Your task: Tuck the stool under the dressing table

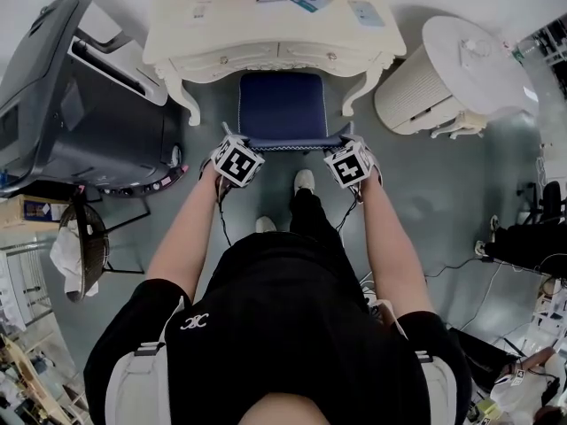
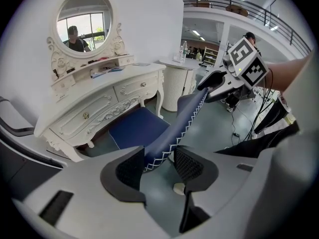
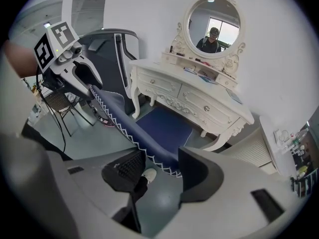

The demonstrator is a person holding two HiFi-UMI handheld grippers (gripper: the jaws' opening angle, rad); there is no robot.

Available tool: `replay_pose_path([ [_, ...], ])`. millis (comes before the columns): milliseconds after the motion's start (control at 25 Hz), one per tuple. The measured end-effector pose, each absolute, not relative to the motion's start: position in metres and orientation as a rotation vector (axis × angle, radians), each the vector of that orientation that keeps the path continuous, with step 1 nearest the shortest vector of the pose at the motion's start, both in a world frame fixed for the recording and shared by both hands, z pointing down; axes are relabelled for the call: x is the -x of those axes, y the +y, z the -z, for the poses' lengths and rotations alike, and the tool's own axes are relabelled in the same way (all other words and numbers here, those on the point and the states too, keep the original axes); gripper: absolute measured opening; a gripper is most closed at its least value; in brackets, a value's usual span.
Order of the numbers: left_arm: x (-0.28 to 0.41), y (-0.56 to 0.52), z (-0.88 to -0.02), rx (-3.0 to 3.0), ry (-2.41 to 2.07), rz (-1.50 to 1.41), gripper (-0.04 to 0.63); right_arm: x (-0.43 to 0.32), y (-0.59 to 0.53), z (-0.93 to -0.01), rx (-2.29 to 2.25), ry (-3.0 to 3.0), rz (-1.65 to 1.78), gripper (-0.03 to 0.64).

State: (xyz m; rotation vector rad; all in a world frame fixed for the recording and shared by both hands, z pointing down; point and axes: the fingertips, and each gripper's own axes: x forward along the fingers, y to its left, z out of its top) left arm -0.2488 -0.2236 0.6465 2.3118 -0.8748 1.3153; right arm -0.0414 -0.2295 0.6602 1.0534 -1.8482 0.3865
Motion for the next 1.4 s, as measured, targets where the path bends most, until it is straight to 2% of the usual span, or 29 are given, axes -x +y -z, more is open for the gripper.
replay_pose_path([
  [1080, 0.257, -0.378, -0.647, -2.245, -0.994, -1.351, 0.188, 0.047, -0.39, -0.66, -1.061, -1.881, -0.375, 0.215],
  [1400, 0.263, -0.428, -0.65, -2.226, -1.108, -1.254, 0.189, 0.052, -0.44, -0.656, -1.082, -1.928, -0.366, 0.218],
])
